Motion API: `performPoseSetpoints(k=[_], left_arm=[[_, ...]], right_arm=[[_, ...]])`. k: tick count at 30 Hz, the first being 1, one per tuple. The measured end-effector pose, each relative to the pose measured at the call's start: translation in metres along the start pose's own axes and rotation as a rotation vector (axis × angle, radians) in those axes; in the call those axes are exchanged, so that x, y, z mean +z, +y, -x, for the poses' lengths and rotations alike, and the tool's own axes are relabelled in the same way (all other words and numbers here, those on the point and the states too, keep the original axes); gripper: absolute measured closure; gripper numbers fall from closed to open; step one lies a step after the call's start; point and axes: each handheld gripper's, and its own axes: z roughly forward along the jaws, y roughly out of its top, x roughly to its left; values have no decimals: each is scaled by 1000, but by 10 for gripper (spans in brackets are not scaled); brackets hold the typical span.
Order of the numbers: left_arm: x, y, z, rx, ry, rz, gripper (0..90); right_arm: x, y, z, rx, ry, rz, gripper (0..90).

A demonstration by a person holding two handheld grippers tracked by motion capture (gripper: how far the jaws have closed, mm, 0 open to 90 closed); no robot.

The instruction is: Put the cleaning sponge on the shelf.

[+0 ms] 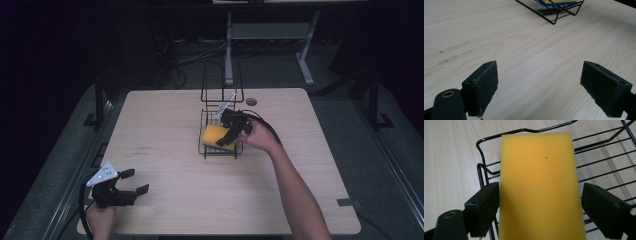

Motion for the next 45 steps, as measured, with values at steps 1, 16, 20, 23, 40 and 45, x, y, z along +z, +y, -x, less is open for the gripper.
performPoseSetpoints(k=[1,16,20,23,40,45], left_arm=[[0,0,0,0,0,0,141],[0,0,0,2,-2,-2,141],[-1,0,0,-4,-3,1,141],[-1,0,0,-5,-2,4,141],[2,1,2,3,-3,-4,141],[1,1,2,2,-2,-3,140]], right_arm=[[0,0,0,0,0,0,154],[-11,-14,-8,27,-27,106,154],[-11,-16,-9,20,-29,109,154],[-14,-17,-10,25,-32,113,154],[-32,-40,-15,51,-48,128,154],[-37,-46,-16,45,-55,129,153]])
